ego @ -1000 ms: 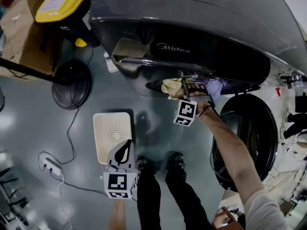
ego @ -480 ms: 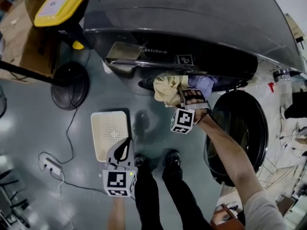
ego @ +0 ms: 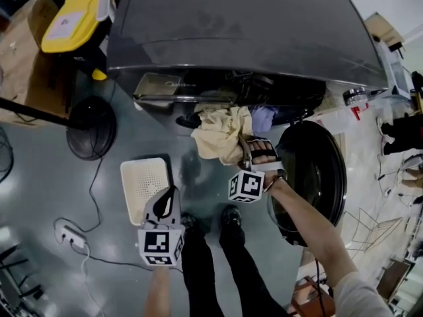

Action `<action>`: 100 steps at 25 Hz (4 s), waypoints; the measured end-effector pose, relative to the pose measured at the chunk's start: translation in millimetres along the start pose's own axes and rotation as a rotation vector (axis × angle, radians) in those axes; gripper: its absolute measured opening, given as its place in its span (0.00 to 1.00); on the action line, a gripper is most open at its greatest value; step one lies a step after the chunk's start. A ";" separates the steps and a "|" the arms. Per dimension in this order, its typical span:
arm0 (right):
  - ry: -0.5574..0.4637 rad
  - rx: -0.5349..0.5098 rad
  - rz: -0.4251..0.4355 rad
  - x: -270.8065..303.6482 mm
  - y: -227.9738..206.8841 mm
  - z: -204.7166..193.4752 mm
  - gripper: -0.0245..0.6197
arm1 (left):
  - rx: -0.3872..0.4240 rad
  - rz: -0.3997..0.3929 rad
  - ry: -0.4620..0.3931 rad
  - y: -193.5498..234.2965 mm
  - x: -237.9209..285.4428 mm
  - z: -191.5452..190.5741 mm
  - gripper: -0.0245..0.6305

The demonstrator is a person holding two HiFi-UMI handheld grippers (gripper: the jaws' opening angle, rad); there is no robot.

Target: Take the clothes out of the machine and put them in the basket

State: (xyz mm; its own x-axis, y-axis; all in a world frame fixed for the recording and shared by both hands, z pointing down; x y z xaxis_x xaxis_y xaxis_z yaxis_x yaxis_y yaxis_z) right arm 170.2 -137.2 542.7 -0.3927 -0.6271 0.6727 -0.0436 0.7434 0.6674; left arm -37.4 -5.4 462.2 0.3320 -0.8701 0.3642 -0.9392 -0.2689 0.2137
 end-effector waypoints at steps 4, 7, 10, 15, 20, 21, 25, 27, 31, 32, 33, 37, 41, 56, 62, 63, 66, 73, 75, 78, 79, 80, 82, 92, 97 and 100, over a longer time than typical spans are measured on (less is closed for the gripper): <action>-0.034 0.040 -0.023 -36.7 -5.6 8.6 0.31 | -0.001 -0.005 -0.006 -10.1 -4.0 18.5 0.07; -0.062 0.110 -0.045 -59.6 -14.3 15.1 0.31 | 0.005 -0.003 -0.016 -15.1 -7.5 29.2 0.07; -0.084 0.246 -0.071 -80.0 -22.6 21.2 0.30 | 0.005 0.002 -0.023 -17.5 -11.9 34.3 0.07; -0.169 0.518 -0.107 -110.4 -32.3 34.9 0.30 | 0.005 0.027 -0.037 -15.4 -16.4 34.3 0.07; -0.255 0.845 -0.118 -137.7 -36.2 41.8 0.30 | -0.010 0.036 -0.037 -19.6 -26.8 29.7 0.07; -0.263 0.899 -0.125 -141.6 -37.1 43.0 0.30 | -0.013 0.040 -0.037 -18.8 -30.1 28.6 0.07; -0.307 1.051 -0.150 -153.2 -36.1 44.7 0.30 | -0.030 0.073 -0.058 -12.7 -42.5 26.3 0.07; -0.326 1.090 -0.156 -158.0 -34.4 46.5 0.30 | -0.042 0.094 -0.071 -9.2 -48.5 26.4 0.07; -0.362 1.075 -0.121 -159.8 -27.8 64.8 0.30 | -0.063 0.152 -0.081 1.5 -67.2 25.2 0.07; -0.372 1.069 -0.107 -158.9 -26.2 71.4 0.30 | -0.068 0.165 -0.085 5.0 -71.7 25.3 0.07; -0.382 1.065 -0.094 -157.8 -24.9 78.6 0.30 | -0.072 0.177 -0.088 8.8 -76.1 25.2 0.07; -0.440 1.042 -0.032 -152.6 -20.5 114.0 0.30 | -0.088 0.232 -0.102 22.7 -95.7 23.0 0.07; -0.506 1.013 0.058 -142.5 -14.6 159.1 0.30 | -0.115 0.313 -0.114 38.5 -122.7 16.8 0.07; -0.705 0.940 0.306 -115.4 23.9 320.8 0.30 | -0.208 0.581 -0.162 97.7 -228.4 -29.1 0.07; -0.705 0.921 0.370 -106.5 57.6 359.3 0.30 | -0.242 0.660 -0.173 115.7 -268.7 -50.5 0.07; -0.701 0.922 0.378 -102.6 64.5 362.0 0.30 | -0.245 0.670 -0.175 118.8 -273.7 -54.7 0.07; -0.675 0.944 0.394 -83.3 86.5 365.7 0.30 | -0.253 0.695 -0.173 128.4 -284.0 -70.3 0.07; -0.581 1.008 0.419 -15.6 157.3 344.9 0.30 | -0.260 0.722 -0.131 140.4 -287.3 -123.8 0.07; -0.551 1.006 0.427 8.2 181.6 333.2 0.30 | -0.263 0.725 -0.119 143.7 -283.2 -142.7 0.07; -0.499 0.986 0.442 39.6 219.2 316.0 0.30 | -0.271 0.727 -0.104 148.9 -277.1 -171.4 0.07; -0.481 0.978 0.444 49.7 230.0 310.4 0.30 | -0.278 0.726 -0.103 151.1 -273.7 -179.6 0.07; -0.463 0.970 0.446 60.3 240.1 304.6 0.30 | -0.285 0.725 -0.103 153.2 -269.3 -187.0 0.07; -0.424 0.951 0.454 83.1 259.4 292.4 0.30 | -0.291 0.721 -0.104 156.7 -258.2 -199.4 0.07; -0.158 0.814 0.552 195.6 367.2 259.7 0.31 | -0.288 0.729 -0.085 184.8 -237.2 -249.6 0.07; -0.049 0.788 0.601 234.7 407.0 265.6 0.32 | -0.294 0.740 -0.079 199.4 -237.1 -266.0 0.07; 0.016 0.789 0.614 254.1 422.7 267.0 0.33 | -0.290 0.742 -0.075 204.1 -237.1 -273.6 0.07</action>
State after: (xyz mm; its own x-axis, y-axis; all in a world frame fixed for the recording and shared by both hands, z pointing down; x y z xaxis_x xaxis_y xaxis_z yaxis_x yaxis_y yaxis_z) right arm -193.3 79.9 910.5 -0.5395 -0.0813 0.8381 -0.4368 0.8780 -0.1960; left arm -283.7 259.0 667.5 -0.3870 -0.8081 0.4440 -0.8488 0.5003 0.1707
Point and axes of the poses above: the fingertips, and each gripper's own axes: x forward along the fingers, y to its left, z out of its top, the point moved 8 cm from there along -x, backward along the fingers, and after that the axes turned 12 degrees about -y, right-handed, at the moved point
